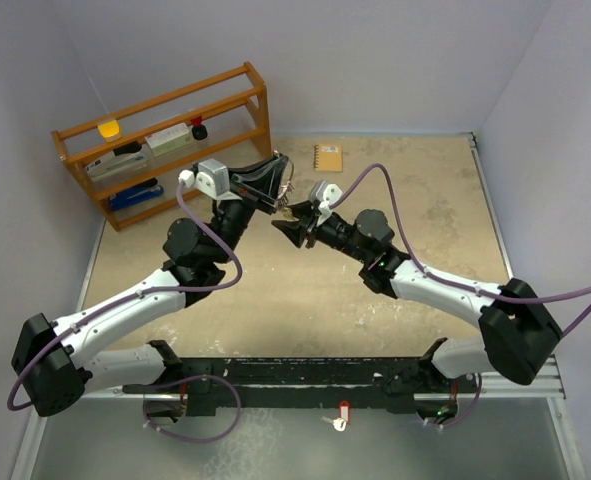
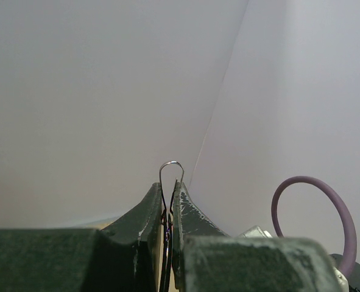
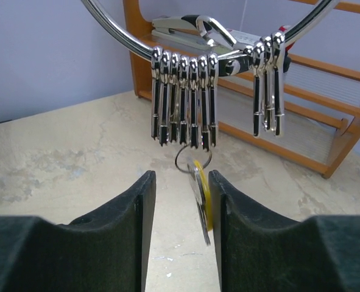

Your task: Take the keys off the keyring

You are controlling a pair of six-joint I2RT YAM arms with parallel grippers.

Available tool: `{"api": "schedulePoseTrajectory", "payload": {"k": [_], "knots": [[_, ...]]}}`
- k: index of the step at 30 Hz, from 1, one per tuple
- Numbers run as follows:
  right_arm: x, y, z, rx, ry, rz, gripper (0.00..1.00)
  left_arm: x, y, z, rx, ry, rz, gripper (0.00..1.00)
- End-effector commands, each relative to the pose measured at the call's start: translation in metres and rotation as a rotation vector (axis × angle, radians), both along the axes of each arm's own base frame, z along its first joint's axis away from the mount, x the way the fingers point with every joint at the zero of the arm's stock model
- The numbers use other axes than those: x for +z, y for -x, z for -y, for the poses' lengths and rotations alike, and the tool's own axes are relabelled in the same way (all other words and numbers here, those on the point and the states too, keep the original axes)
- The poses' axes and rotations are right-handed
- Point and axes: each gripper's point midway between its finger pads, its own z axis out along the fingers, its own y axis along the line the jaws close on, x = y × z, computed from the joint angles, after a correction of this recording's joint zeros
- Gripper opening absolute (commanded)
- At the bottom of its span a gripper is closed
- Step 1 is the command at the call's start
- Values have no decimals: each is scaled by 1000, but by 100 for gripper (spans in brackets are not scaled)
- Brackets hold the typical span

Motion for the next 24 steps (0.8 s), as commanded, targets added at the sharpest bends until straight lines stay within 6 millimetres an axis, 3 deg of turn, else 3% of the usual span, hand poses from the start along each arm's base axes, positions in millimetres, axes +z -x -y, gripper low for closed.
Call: {"api": "schedulePoseTrajectory", "payload": {"k": [1, 3, 5, 6, 11, 16, 19, 24], "knots": [[43, -3, -5, -2, -93, 85, 38, 42, 14, -10, -23, 99, 85, 0], [43, -3, -7, -1, -97, 82, 25, 43, 14, -11, -22, 101, 87, 0], [43, -2, -9, 4, -100, 79, 4, 42, 14, -11, -17, 100, 86, 0], [42, -2, -9, 6, -100, 77, 0, 43, 13, -12, -14, 100, 86, 0], [42, -1, -5, -20, -89, 85, 0, 38, 8, -18, 37, 83, 72, 0], [36, -9, 15, -137, 15, 67, 0, 21, -6, -42, 187, 47, 3, 1], [35, -14, 35, -238, 103, 44, 0, 3, -15, -62, 310, 15, -60, 10], [50, -21, 75, -421, 259, 28, 0, -29, -22, -90, 463, -22, -147, 24]]}}
